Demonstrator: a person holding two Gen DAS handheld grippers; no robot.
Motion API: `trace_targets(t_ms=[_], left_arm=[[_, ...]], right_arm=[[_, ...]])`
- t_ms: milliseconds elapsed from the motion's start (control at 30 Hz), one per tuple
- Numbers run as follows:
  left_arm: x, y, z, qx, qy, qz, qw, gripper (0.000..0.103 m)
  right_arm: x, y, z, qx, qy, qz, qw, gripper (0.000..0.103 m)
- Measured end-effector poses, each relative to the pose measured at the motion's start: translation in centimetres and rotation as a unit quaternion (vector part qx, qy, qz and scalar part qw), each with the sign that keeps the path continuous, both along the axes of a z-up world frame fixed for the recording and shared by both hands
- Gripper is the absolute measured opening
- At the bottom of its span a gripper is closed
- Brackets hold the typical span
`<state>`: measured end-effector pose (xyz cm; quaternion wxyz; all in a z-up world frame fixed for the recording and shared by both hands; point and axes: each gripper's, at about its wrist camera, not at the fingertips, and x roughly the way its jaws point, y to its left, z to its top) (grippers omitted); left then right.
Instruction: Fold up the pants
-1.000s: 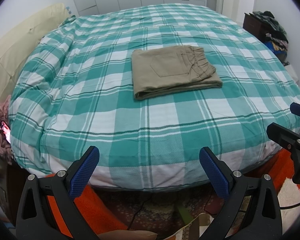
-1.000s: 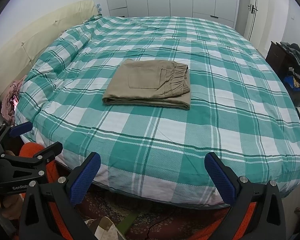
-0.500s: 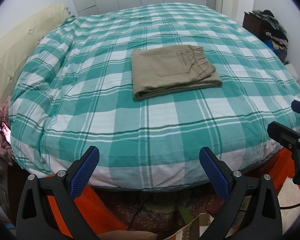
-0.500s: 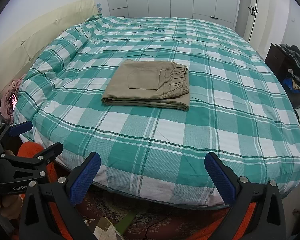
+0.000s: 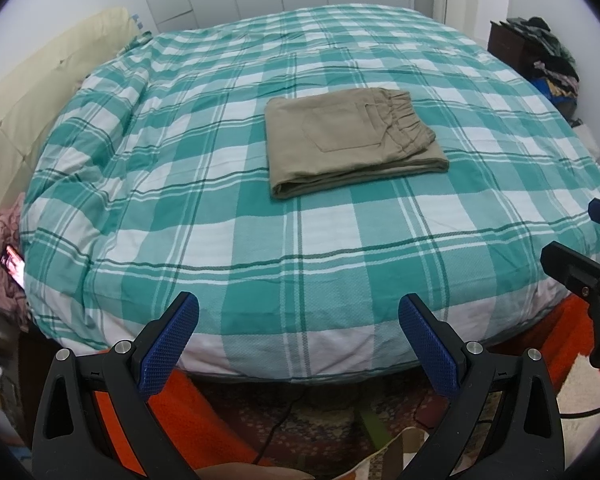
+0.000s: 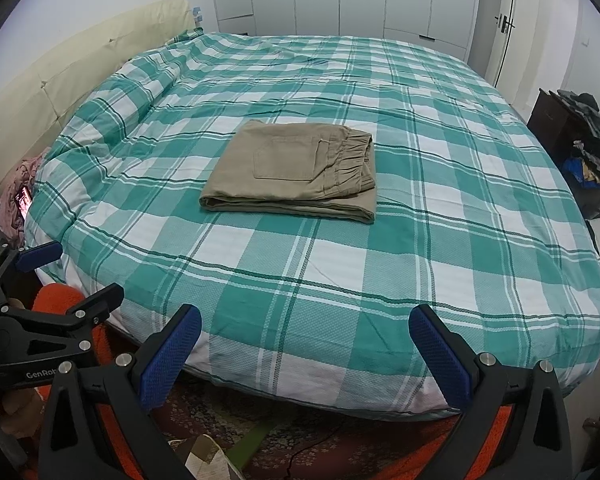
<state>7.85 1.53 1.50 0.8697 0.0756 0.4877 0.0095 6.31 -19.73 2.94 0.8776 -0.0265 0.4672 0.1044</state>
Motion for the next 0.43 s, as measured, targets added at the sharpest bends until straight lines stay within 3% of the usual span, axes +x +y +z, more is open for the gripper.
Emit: trace_targets(t_ms=[433], left_arm=[[0.21, 0.19, -0.31, 0.007, -0.005, -0.003, 1.0000, 0.101]], right_arm=[[0.06, -0.17, -0.44, 0.000, 0.004, -0.002, 1.000, 0.103]])
